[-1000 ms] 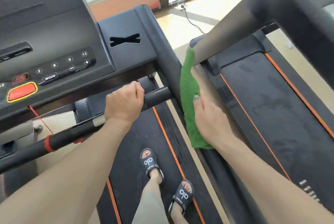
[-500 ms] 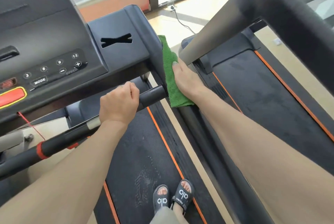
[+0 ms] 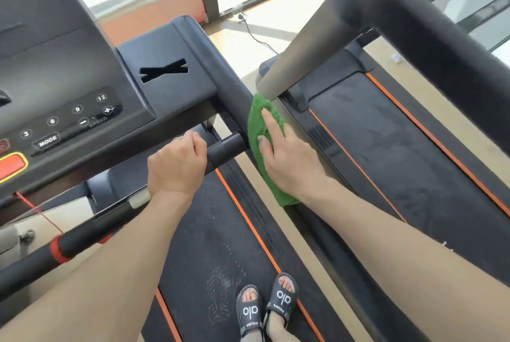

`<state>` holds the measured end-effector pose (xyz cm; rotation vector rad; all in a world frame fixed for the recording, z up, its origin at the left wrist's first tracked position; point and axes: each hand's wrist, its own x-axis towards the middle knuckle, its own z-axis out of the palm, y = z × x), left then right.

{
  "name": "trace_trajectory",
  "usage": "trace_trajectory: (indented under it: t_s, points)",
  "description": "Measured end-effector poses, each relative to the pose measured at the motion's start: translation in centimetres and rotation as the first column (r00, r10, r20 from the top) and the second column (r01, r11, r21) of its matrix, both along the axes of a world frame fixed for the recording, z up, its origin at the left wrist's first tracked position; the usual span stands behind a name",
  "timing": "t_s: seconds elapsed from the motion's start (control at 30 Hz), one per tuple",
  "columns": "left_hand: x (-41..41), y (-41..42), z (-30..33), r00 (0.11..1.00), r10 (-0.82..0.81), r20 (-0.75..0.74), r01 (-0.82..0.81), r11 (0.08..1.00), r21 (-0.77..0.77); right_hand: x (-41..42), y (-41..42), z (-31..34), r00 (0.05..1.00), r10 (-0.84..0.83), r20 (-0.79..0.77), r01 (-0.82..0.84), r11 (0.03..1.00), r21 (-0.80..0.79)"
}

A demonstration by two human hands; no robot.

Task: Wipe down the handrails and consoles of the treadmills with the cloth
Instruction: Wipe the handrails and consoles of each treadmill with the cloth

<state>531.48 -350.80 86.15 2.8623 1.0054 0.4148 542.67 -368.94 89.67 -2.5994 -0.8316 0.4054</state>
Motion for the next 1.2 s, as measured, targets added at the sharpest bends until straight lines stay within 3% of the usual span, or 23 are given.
trace_trajectory:
  t_s: [0.13, 0.33, 0.5, 0.6, 0.7, 0.77, 0.87, 0.93, 1.07, 1.13, 1.17, 1.2]
  points:
    - [0.1, 0.2, -0.3, 0.999, -0.003, -0.039, 0.005, 0.999, 0.051, 3.6, 4.7, 0.8, 0.966, -0.141, -0.219, 0.153, 0.987, 0.040]
    - [0.1, -0.3, 0.5, 0.977, -0.100, -0.190, 0.120, 0.988, 0.100, -0.3, -2.2, 0.9, 0.948, -0.179, -0.265, 0.192, 0.981, 0.023]
    - [-0.1, -6.6, 0.4, 0.994, 0.044, -0.097, -0.053, 0.994, -0.096, -8.9, -14.7, 1.6, 0.976, -0.152, -0.153, 0.137, 0.985, -0.108]
    - [-0.8, -10.7, 0.4, 0.989, 0.100, -0.106, -0.118, 0.976, -0.181, -12.2, -19.9, 1.3, 1.000, 0.000, 0.023, 0.004, 0.985, -0.172]
    - [-2.0, -11.4, 0.9, 0.983, 0.106, -0.149, -0.139, 0.963, -0.233, -11.4, -19.9, 0.1, 0.977, 0.153, 0.147, -0.122, 0.972, -0.201]
    - [-2.5, -10.7, 1.4, 0.981, 0.055, -0.185, -0.106, 0.954, -0.279, -9.4, -17.4, -0.5, 0.890, 0.382, 0.247, -0.308, 0.906, -0.291]
    - [-2.2, -10.1, 2.2, 0.973, 0.013, -0.229, -0.087, 0.945, -0.316, -6.2, -10.6, -1.0, 0.744, 0.571, 0.347, -0.469, 0.816, -0.337]
    - [-2.0, -10.1, 2.7, 0.976, 0.042, -0.215, -0.111, 0.941, -0.319, -5.2, -6.3, -0.8, 0.612, 0.717, 0.335, -0.503, 0.679, -0.535]
    - [-2.0, -9.7, 3.4, 0.975, 0.015, -0.221, -0.092, 0.936, -0.339, -4.6, -3.5, 0.0, 0.419, 0.850, 0.320, -0.394, 0.487, -0.779]
    - [-2.2, -9.7, 3.5, 0.965, 0.011, -0.262, -0.110, 0.924, -0.367, -6.9, -7.1, -0.5, 0.299, 0.935, 0.192, -0.361, 0.297, -0.884]
    - [-2.2, -9.7, 3.6, 0.962, 0.014, -0.272, -0.121, 0.916, -0.382, -8.3, -9.5, -0.5, 0.281, 0.954, 0.108, -0.288, 0.191, -0.938]
    - [-2.1, -9.8, 3.8, 0.961, 0.013, -0.277, -0.125, 0.912, -0.391, -9.8, -12.0, -0.3, 0.324, 0.936, 0.134, -0.184, 0.201, -0.962]
